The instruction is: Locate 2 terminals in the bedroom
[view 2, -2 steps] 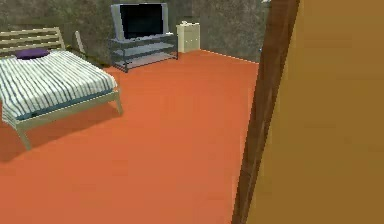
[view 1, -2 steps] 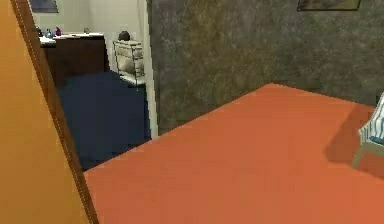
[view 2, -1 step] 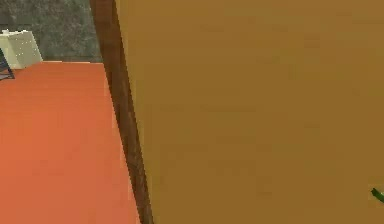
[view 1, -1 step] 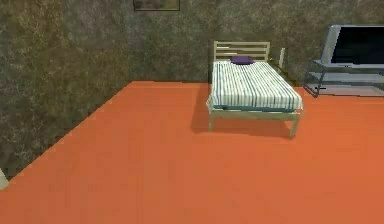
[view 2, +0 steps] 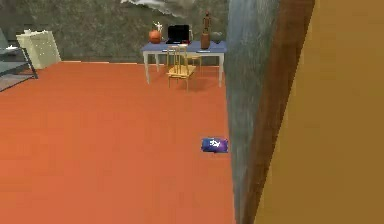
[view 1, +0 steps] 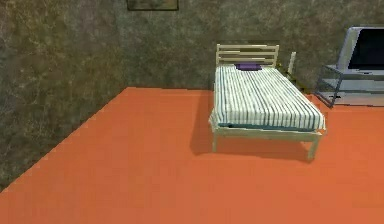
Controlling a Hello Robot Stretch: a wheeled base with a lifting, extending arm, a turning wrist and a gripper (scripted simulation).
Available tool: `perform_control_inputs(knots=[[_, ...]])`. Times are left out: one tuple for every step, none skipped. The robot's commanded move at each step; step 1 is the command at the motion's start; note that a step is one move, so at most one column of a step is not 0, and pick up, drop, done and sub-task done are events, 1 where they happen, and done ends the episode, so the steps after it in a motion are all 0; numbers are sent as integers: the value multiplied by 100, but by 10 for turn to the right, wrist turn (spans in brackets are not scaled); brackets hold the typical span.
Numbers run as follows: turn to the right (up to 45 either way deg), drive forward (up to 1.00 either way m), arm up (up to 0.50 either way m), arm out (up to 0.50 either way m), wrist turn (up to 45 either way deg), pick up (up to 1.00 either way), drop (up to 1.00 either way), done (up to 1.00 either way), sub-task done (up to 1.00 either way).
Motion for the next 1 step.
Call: perform_control_inputs(knots=[[450, 0, 0, 0, 0, 0, 0, 0, 0]])
